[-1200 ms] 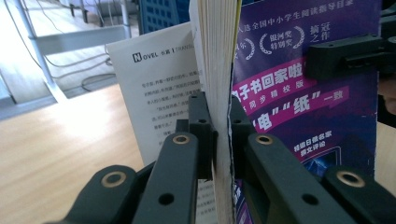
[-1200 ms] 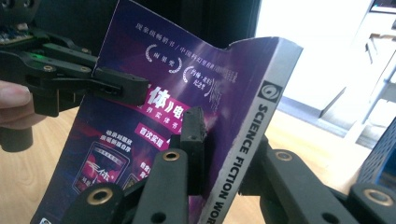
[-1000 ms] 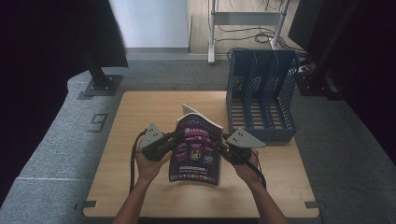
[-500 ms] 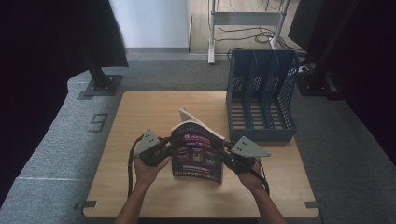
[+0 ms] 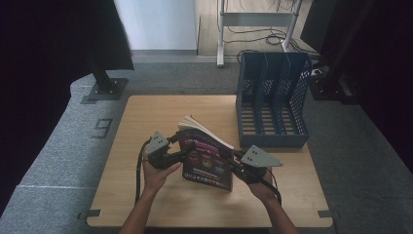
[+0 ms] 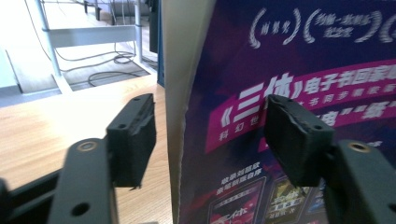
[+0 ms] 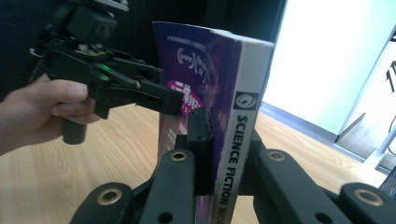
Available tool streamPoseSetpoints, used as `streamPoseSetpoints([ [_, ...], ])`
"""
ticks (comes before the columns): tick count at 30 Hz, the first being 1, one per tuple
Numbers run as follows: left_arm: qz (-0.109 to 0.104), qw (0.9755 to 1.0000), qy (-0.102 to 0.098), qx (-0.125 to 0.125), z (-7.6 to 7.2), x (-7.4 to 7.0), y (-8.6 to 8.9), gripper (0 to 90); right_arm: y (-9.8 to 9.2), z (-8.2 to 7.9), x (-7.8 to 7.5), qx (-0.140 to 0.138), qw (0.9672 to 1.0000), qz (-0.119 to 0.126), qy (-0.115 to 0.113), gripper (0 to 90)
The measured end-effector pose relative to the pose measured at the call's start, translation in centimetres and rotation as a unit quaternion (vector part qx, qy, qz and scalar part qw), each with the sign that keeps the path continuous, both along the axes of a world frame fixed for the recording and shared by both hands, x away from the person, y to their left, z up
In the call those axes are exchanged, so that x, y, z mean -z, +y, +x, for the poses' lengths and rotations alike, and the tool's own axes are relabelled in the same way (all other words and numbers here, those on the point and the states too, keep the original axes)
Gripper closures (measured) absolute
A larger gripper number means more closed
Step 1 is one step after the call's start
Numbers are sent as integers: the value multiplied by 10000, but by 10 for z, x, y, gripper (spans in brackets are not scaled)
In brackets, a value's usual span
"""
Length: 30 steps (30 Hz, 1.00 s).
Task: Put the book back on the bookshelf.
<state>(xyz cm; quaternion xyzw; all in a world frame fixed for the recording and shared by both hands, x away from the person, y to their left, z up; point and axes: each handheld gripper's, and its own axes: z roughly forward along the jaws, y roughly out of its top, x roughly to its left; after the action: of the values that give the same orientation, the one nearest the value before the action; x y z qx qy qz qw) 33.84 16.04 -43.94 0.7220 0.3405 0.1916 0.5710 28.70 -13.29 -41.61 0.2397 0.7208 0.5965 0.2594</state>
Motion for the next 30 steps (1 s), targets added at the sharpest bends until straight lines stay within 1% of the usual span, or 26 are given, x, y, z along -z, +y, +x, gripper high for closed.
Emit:
streamPoseSetpoints([
  [2, -54, 9999, 13, 138, 2, 2, -1, 291, 0, 0, 0, -37, 10000, -5, -13, 805],
  [3, -58, 9998, -28, 188, 2, 2, -3, 281, 0, -1, 0, -56, 10000, -7, -19, 804],
  [4, -31, 9997, -83, 218, 1, 2, -4, 278, 0, -1, 0, -63, 10000, -9, -25, 804],
  [6, 10, 9996, -101, 265, 2, 2, -6, 261, 0, -1, 0, -85, 9999, -23, -60, 802],
  [7, 10, 9995, -90, 289, 3, 3, -6, 252, 0, -1, 0, -106, 9999, -33, -72, 802],
  [10, -120, 9994, 18, 333, 6, 4, -6, 242, 0, -2, 0, -134, 9999, -52, -81, 800],
  [13, -118, 9994, 81, 310, 10, 5, -5, 192, 0, -1, 0, -146, 9999, -51, -76, 799],
  [14, -111, 9995, 67, 290, 11, 5, -5, 178, 0, -1, 0, -151, 9998, -43, -75, 799],
  [16, -109, 9995, 13, 284, 12, 4, -5, 174, -1, -1, 1, -170, 9998, -20, -68, 799],
  [21, -86, 9993, 38, 373, 14, 2, -10, 165, -1, 0, 1, -193, 9998, -17, -74, 798],
  [24, -192, 9984, 91, 522, 15, 2, -11, 177, -1, 0, 2, -240, 9997, -10, -106, 786],
  [27, -141, 9986, 37, 511, 13, 2, -12, 183, 0, 1, 4, -299, 9995, -33, -96, 761],
  [30, -254, 9982, 57, 546, 13, 2, -10, 197, 2, 2, 6, -345, 9993, -107, -51, 729],
])
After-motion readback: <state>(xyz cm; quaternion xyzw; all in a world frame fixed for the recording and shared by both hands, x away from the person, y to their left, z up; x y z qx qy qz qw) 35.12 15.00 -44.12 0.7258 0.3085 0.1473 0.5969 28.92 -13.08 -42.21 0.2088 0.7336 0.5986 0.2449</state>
